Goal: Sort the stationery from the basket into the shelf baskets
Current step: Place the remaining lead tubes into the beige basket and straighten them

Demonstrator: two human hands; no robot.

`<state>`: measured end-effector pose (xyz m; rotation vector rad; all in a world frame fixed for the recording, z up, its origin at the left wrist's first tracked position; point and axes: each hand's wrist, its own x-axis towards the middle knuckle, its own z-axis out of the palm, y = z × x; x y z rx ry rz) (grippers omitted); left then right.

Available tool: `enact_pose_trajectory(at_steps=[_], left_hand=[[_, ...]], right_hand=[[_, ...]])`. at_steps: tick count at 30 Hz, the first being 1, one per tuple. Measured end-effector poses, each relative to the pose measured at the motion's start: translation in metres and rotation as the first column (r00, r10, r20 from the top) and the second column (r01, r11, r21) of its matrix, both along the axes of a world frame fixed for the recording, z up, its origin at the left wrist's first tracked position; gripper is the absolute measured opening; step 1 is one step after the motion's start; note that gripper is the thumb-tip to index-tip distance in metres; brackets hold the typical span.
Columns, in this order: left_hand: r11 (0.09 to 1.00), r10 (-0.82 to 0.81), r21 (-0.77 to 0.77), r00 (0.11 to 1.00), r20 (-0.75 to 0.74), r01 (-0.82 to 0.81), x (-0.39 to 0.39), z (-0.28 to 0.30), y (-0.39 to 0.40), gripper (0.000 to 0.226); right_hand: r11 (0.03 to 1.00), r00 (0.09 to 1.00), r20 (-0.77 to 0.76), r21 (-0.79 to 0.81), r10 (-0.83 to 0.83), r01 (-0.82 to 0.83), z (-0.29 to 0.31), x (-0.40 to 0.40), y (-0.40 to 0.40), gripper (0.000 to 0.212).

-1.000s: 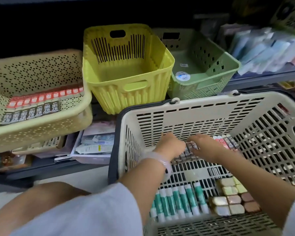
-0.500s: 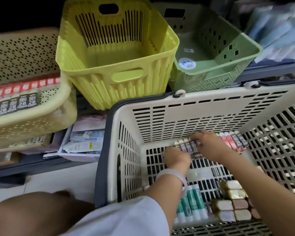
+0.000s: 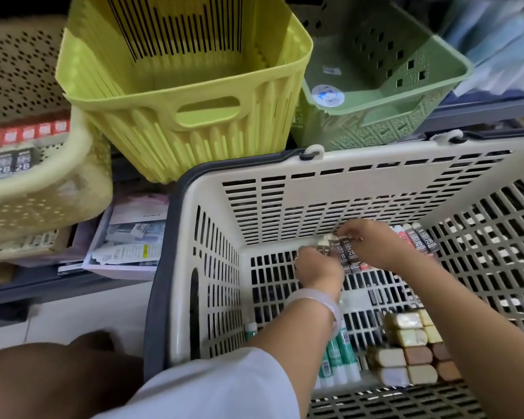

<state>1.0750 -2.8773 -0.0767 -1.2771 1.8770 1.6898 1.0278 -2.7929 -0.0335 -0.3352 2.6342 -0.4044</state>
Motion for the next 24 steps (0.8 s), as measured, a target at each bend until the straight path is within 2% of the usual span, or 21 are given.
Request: enact_pose_trajectory(at_steps=[6,11,14,19,24], left_hand=[[0.978,0.148,0.145,0.989,0.0,-0.147,-0.004,0.001,-0.001,0.033],[0.944,0.152,0.292,0.988,0.034,-0.155,-0.008,0.007,-0.003,0.03],[0.928,0.139,0.341,0.989,0.059,-0.151,-0.005,0.004,-0.005,0.02],[0.833,0.155,0.524,0.985,0.082,-0.175,-0.006,0.014,-0.007,0.046],[0.78,0.151,0.614,0.989,0.009,-0.124,-0.004,0.021,-0.013,0.02]], right_hand=[[0.999,0.999,0.001,-0.017,-0.043,0.043,-0.004,-0.001,-0.002,0.039],[0.998,0.998,0.016,-0.029,-0.056,0.057,-0.005,-0.002,-0.001,0.029],[0.998,0.998,0.037,-0.027,-0.056,0.057,-0.003,-0.002,0.0,0.033],[1.0,0.996,0.09,0.028,0.007,-0.01,0.006,0.002,-0.005,0.037],[1.0,0.996,0.091,-0.005,0.023,-0.023,0.019,0.012,-0.016,0.029]])
